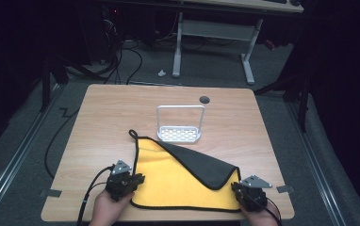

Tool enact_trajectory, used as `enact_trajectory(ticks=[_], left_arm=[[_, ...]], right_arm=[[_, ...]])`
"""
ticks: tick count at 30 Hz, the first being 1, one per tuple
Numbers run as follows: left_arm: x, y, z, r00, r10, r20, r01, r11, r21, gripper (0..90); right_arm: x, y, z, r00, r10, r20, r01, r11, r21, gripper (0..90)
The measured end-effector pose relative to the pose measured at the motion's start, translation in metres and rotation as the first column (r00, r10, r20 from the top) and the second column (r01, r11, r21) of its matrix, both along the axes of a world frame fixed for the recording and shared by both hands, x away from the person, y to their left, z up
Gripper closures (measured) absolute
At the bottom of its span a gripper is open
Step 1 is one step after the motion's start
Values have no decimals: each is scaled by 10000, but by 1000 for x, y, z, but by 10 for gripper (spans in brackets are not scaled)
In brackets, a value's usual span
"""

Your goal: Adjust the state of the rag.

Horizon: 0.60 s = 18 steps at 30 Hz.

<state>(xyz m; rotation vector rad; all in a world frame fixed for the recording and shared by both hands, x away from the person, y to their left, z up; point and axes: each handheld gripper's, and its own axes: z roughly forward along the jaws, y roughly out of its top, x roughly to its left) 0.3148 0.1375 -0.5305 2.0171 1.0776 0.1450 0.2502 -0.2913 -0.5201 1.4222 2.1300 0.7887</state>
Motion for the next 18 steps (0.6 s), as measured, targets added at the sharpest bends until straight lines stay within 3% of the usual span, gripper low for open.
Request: enact_trajectory(ticks=[4,7,8,9,11,14,15,16,17,18], left_arm=[[-19,12,-1,10000,13,88,-13,10000,-13,780],[-21,17,-3,9998,189,-72,-192,9989,-434,771],[-21,17,-3,9997,189,-122,-195,9988,-460,767],[-20,17,-3,9998,163,-120,-169,9988,-464,762],[-21,17,-3,9999,134,-39,-136,9987,-483,760],[-20,19,-4,9999,113,-76,-117,9983,-568,759],[-20,19,-4,9999,103,-86,-108,9983,-580,757],[-20,19,-4,9999,114,-88,-119,9982,-584,758],[-20,19,-4,9999,113,-86,-118,9981,-598,758],[-20,19,-4,9999,104,-81,-108,9981,-604,757]], right_arm=[[-20,6,2,9996,189,204,-187,9998,-88,829],[-23,18,18,9939,598,923,-642,9969,453,781],[-23,27,24,9877,941,1253,-1016,9933,548,752],[-23,34,26,9855,1096,1297,-1183,9911,616,719],[-17,52,23,9800,1677,1067,-1769,9807,828,648],[-8,71,5,9729,2281,379,-2293,9728,321,616],[-6,74,0,9704,2408,172,-2409,9706,17,648],[-7,75,-3,9687,2463,300,-2459,9691,-176,720],[-6,74,-2,9703,2395,326,-2389,9708,-214,800],[-5,73,-1,9741,2230,362,-2224,9748,-194,823]])
